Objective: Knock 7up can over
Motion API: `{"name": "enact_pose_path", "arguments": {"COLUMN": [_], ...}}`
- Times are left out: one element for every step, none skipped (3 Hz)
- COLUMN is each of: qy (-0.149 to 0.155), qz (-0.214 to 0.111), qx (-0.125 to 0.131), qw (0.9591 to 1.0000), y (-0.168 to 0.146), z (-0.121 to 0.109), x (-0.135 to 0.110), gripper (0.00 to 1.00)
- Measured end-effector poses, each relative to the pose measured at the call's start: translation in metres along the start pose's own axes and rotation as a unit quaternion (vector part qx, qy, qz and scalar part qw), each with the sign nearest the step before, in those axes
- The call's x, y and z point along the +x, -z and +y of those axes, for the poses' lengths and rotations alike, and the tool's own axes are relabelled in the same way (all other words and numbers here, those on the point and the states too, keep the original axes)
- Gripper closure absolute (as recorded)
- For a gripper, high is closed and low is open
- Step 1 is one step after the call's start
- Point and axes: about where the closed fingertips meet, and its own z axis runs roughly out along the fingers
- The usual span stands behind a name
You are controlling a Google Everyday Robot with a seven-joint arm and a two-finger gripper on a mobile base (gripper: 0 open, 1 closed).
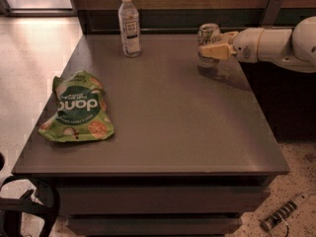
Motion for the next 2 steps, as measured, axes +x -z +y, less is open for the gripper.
{"name": "enact_pose_path", "arguments": {"qy": [0.027,0.056], "qz": [0.04,0.09], "qx": [-0.006,-0.007], "qw": [0.9988,0.9943], "y": [0.0099,0.0103], "z": [-0.0028,-0.0016], "x": [-0.0135,-0.023], "gripper": [1.0,1.0]}}
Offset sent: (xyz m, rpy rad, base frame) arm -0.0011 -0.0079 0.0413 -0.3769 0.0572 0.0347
